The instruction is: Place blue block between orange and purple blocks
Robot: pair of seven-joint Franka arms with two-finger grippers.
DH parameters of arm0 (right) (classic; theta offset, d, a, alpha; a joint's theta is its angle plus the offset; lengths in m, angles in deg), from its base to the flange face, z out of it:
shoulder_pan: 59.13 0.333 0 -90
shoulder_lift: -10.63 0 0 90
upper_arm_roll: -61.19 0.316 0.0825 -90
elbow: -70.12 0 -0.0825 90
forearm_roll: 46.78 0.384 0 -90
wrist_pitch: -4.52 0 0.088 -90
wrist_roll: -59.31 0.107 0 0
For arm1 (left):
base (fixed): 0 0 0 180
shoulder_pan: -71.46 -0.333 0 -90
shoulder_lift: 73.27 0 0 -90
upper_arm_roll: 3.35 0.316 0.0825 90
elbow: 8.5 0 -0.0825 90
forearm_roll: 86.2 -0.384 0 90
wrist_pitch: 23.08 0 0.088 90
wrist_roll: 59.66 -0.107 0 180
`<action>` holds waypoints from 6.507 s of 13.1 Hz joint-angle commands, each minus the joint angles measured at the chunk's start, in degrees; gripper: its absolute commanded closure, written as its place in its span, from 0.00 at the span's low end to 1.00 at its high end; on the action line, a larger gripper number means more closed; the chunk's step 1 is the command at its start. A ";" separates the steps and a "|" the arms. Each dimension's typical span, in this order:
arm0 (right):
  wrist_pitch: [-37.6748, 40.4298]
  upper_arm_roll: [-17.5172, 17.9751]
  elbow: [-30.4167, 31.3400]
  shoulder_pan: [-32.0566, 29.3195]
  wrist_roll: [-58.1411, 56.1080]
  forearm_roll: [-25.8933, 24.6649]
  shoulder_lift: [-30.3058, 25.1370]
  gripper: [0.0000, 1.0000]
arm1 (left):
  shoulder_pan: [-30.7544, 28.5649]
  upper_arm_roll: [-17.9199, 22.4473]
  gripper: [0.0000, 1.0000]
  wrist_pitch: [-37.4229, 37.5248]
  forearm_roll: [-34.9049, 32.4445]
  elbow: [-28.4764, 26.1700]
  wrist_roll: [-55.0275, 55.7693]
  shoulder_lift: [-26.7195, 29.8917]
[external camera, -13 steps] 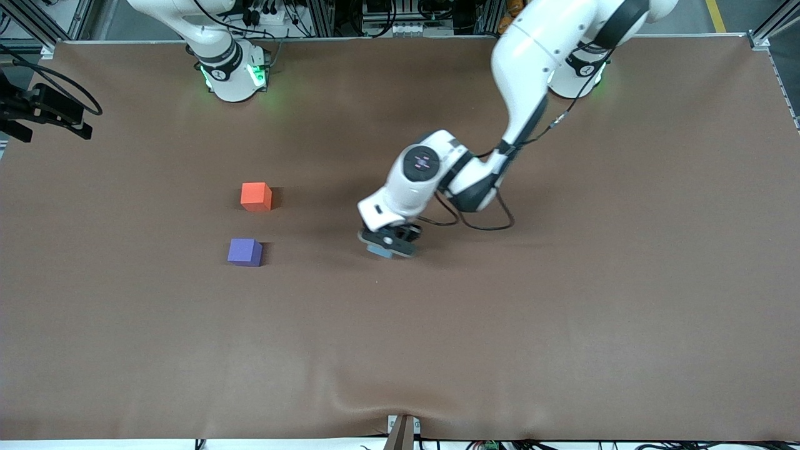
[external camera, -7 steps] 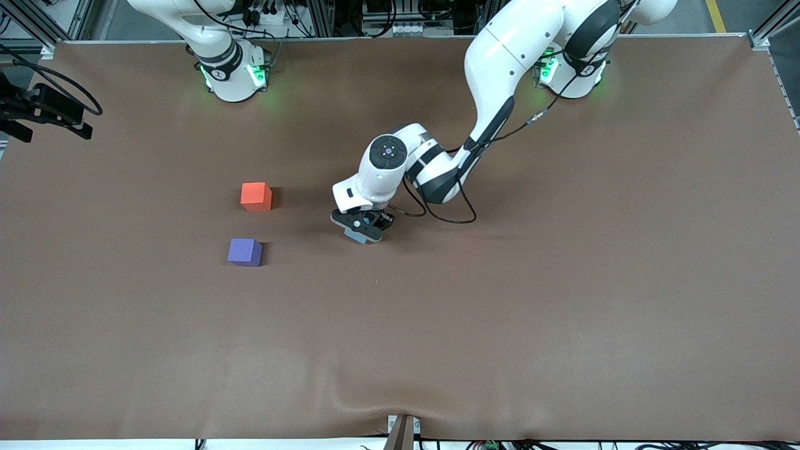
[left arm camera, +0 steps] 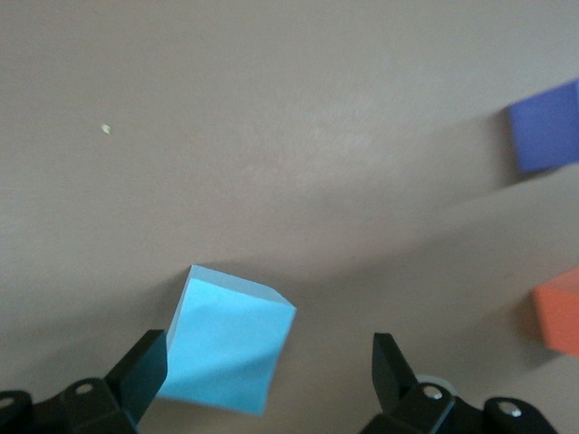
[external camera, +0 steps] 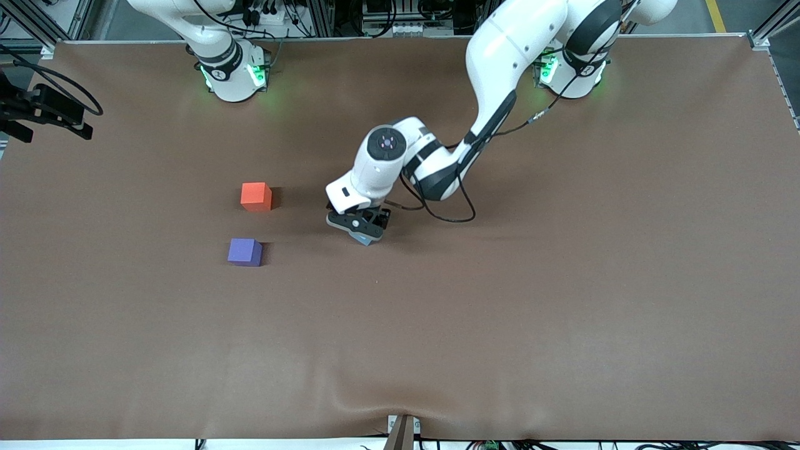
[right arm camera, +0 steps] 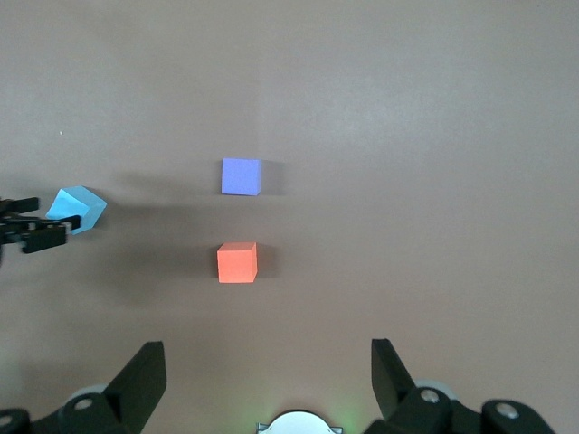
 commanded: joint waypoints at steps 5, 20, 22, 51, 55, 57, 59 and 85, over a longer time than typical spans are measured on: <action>0.14 0.49 -0.86 2.64 -0.81 0.23 3.82 0.00 | -12.18 7.50 0.00 36.31 -0.21 -2.41 3.09 23.13; -13.98 0.49 0.37 23.10 40.62 6.11 17.61 0.00 | -45.79 7.68 0.00 49.73 -0.39 -10.40 -19.92 47.31; -18.81 0.67 1.33 27.15 51.34 6.20 20.86 0.00 | -41.78 12.57 0.00 49.64 -0.21 -12.85 -21.17 49.68; -59.10 2.95 22.43 35.69 72.75 -0.48 35.03 0.92 | -39.38 15.15 0.00 46.30 2.17 -14.71 -27.94 50.05; -46.06 3.48 17.62 32.28 64.62 0.31 32.31 1.00 | -39.29 14.45 0.00 46.13 2.16 -14.54 -27.77 49.61; -36.46 3.83 14.97 28.59 55.05 0.40 30.12 1.00 | -39.38 14.45 0.00 45.69 2.16 -14.63 -27.33 49.69; -30.47 3.75 14.88 25.08 41.88 0.66 27.48 1.00 | -39.64 14.45 0.00 45.77 2.16 -14.72 -27.24 49.87; -57.77 1.02 47.74 9.94 10.43 -0.48 17.27 1.00 | -41.39 14.89 0.00 41.56 2.60 -14.54 -27.85 49.26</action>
